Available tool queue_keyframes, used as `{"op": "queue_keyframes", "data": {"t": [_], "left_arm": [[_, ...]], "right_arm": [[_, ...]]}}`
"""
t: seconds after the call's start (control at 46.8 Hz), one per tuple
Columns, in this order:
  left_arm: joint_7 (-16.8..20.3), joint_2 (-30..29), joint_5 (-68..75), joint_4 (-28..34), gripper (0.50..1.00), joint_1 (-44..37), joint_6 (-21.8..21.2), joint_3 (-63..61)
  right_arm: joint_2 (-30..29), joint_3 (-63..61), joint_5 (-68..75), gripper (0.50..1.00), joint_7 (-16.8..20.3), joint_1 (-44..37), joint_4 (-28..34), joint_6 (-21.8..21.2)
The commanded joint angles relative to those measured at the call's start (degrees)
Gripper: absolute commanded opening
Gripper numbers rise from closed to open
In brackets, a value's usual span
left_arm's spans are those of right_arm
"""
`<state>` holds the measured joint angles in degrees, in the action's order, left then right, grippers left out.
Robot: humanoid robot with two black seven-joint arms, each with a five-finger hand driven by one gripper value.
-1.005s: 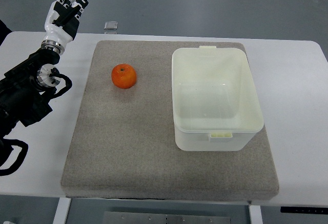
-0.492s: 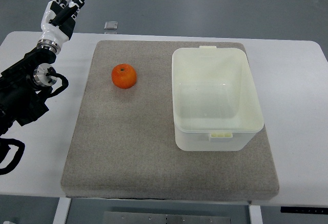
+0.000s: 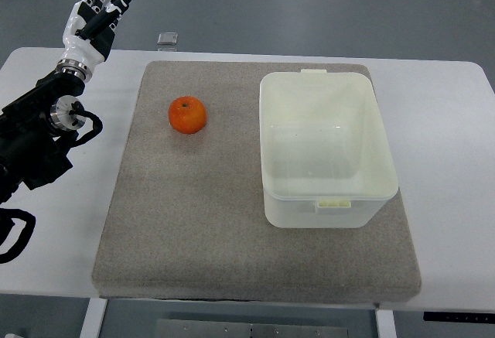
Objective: Put orange in box with left hand
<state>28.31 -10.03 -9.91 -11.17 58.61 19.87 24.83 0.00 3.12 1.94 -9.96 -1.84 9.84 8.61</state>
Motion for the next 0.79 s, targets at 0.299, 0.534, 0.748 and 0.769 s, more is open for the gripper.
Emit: {"op": "queue_keyframes", "data": {"t": [0.299, 0.534, 0.748, 0.769], "left_arm": [[-0.1, 0.3, 0.4, -0.3, 0.992, 0.5, -1.5, -3.5], [-0.1, 0.1, 0.5, -0.8, 0.992, 0.7, -1.7, -6.3], [-0.1, -4.6, 3.8, -8.9, 0.992, 1.4, -2.5, -6.3], [-0.1, -5.4, 4.5, -10.2, 0.992, 1.9, -3.1, -6.3]], "right_arm": [[0.0, 0.0, 0.0, 0.926, 0.0, 0.0, 0.0, 0.0], [0.0, 0.0, 0.0, 0.926, 0.0, 0.0, 0.0, 0.0], [0.0, 0.0, 0.0, 0.926, 0.0, -0.1, 0.0, -0.1], [0.0, 0.0, 0.0, 0.926, -0.1, 0.0, 0.0, 0.0]]}}
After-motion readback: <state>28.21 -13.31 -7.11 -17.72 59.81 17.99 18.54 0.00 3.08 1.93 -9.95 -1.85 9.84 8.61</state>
